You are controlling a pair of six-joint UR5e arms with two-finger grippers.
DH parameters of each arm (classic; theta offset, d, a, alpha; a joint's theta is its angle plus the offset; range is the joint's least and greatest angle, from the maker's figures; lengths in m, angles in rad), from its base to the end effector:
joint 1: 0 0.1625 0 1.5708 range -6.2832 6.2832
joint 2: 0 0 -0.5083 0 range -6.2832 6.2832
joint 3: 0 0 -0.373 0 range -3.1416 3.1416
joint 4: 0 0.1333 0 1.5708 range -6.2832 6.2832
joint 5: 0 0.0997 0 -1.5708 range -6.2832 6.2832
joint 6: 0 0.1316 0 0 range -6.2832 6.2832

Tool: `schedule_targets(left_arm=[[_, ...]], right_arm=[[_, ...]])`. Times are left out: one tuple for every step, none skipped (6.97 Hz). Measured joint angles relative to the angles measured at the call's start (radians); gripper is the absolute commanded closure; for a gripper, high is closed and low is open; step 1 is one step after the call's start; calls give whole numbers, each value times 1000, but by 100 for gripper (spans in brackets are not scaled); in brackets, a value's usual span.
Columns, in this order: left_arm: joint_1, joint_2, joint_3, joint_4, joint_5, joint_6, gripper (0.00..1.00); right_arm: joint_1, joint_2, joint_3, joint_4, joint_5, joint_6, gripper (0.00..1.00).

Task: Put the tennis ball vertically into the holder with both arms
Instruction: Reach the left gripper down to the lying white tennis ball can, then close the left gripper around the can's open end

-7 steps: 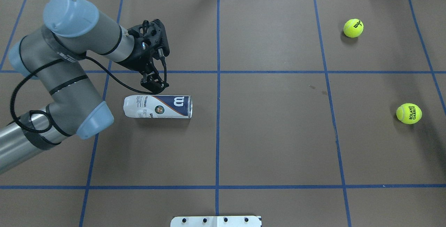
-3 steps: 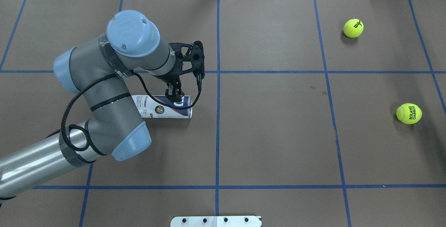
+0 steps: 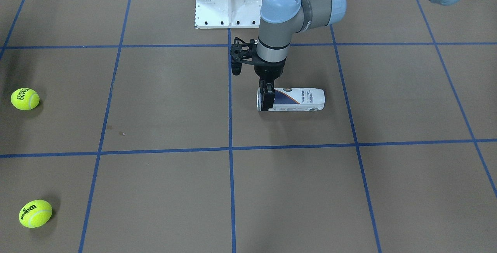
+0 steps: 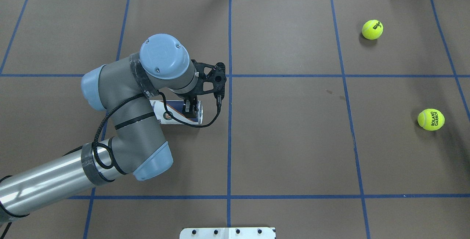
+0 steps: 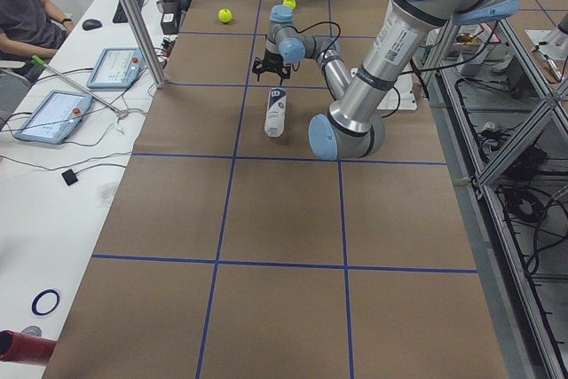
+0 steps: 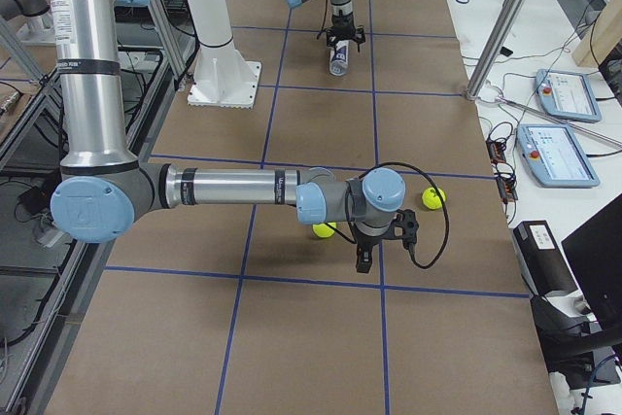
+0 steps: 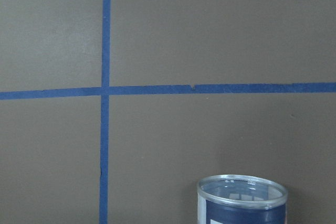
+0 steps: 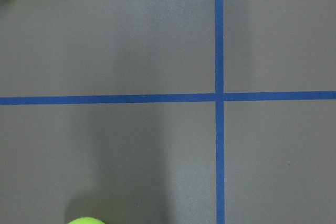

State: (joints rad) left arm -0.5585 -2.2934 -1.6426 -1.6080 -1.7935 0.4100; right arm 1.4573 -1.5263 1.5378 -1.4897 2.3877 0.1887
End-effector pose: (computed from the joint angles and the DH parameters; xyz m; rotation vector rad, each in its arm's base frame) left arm 0.5889 -0.4909 0.2904 0.7994 0.4892 1.4200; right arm -0.0199 -0.5042 0.7465 -0.0365 -0.8201 0.0331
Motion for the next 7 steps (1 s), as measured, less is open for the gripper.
schedule_targets(left_arm=[[13,-10,11,14,1,1,1],[25,-21,15,37,2,1,1],[32,-27,19,50,2,0,1],[37,-30,27,54,1,-2,1],[39,-30,35,54,1,-3,1],[41,-28,41,51,0,-2,1],[42,-26,49,47,-1,-1,1]], right_arm=[[0,0,-6,0,2,0,1],[0,0,-9,0,3,0,1],[0,1,-11,0,4,-1,1],[0,1,-12,1,4,-1,1],[0,1,-13,1,4,-1,1],[0,2,-13,2,4,-1,1],[0,2,-13,2,4,-1,1]])
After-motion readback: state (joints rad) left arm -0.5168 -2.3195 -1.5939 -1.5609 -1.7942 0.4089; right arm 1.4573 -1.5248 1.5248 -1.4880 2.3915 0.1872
